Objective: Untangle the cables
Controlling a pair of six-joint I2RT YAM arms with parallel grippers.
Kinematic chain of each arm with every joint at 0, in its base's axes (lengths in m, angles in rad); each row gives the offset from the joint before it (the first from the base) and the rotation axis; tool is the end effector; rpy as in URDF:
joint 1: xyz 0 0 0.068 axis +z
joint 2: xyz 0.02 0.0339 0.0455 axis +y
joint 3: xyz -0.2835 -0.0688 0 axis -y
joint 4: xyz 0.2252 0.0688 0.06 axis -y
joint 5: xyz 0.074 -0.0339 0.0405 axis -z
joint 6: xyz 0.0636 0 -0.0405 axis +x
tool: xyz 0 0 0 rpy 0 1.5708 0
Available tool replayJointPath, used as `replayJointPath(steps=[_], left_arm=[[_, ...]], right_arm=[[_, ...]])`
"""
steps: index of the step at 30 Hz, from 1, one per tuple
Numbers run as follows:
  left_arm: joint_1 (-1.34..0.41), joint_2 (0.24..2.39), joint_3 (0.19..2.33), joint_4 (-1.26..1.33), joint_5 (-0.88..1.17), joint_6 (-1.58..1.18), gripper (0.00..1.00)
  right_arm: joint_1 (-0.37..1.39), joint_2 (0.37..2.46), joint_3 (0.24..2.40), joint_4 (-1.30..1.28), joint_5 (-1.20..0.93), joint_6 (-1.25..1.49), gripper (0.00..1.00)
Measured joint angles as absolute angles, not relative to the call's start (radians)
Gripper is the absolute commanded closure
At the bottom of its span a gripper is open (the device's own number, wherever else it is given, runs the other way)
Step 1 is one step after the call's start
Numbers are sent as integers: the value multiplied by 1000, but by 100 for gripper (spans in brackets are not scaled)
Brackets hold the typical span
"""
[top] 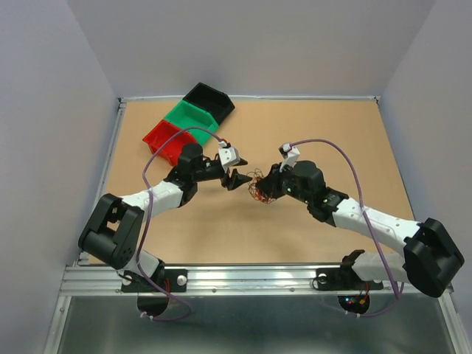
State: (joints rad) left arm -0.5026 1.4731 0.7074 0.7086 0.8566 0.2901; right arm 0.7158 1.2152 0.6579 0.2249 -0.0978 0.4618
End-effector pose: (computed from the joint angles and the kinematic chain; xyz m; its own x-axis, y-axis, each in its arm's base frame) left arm 0.2500 -0.1923 0.2762 0.2314 0.0866 -0.9690 0.9501 0.1940 0.2443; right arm 0.2026 0.1845 0.2663 -0.5425 0.1159 -0.8320 -0.5373 0.7135 0.4497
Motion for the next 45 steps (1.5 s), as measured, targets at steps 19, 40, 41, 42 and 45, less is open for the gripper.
replayJointPath(steps=[19, 40, 41, 42, 45], left_arm=[[-503, 1365, 635, 747, 875, 325, 100], [-426, 986, 450, 989, 615, 215, 100], [-417, 985, 446, 1003, 601, 207, 100], [-414, 985, 443, 1012, 598, 200, 100], [-413, 1004, 439, 1045, 649, 187, 100]], right_arm=[[741, 1237, 659, 257, -38, 495, 99], [734, 1256, 572, 179, 738, 864, 10], [734, 1249, 572, 177, 748, 868, 10], [734, 1239, 572, 172, 760, 868, 10], [734, 1200, 572, 164, 763, 827, 6]])
